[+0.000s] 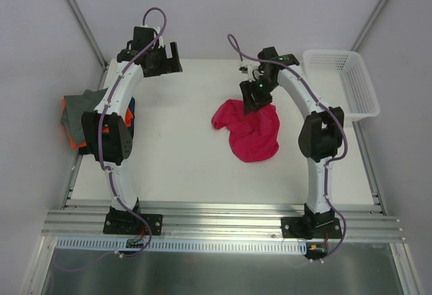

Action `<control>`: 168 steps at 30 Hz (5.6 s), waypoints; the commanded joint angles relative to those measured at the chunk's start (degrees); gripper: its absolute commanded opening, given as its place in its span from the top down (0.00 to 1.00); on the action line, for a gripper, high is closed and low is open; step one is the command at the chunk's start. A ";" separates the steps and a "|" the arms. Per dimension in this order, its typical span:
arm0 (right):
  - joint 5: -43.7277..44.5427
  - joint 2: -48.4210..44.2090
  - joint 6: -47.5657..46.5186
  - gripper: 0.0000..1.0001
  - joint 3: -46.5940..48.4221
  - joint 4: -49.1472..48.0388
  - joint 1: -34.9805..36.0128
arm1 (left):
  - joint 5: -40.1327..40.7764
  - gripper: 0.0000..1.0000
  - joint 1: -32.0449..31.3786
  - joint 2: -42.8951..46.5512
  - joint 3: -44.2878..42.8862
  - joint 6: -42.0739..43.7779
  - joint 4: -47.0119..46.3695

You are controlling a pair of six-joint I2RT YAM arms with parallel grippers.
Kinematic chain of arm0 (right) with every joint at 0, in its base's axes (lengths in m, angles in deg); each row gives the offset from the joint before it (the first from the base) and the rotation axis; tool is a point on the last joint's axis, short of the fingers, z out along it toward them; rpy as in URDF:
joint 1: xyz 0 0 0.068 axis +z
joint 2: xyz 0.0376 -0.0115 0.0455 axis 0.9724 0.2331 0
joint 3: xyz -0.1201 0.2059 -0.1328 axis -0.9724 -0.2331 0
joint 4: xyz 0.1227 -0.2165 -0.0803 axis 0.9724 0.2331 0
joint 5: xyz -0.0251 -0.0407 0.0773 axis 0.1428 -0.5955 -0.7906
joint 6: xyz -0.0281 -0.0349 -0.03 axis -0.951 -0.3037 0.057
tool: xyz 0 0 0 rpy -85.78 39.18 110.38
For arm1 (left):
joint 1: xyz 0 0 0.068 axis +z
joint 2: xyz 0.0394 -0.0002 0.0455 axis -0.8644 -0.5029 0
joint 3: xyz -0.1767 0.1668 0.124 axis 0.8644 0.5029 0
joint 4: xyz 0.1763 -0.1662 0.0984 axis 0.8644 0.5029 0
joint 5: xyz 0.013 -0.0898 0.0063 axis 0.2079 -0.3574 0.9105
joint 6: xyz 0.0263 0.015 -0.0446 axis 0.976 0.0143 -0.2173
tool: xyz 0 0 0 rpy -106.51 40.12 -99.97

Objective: Fold and stack the t-shirts
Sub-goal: Flatten out the tshirt

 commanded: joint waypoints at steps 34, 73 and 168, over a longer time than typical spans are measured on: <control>16.18 18.66 -2.23 0.49 13.97 -1.32 15.25 | 0.62 0.01 10.23 15.41 4.89 -0.90 -0.39; 34.47 -5.33 -9.70 1.00 6.25 -5.02 14.54 | -6.94 0.01 10.06 7.77 0.33 -2.48 -1.26; 49.59 -30.65 -21.57 1.00 16.67 -7.29 11.74 | -11.34 0.01 -15.68 -0.15 -1.34 10.43 0.40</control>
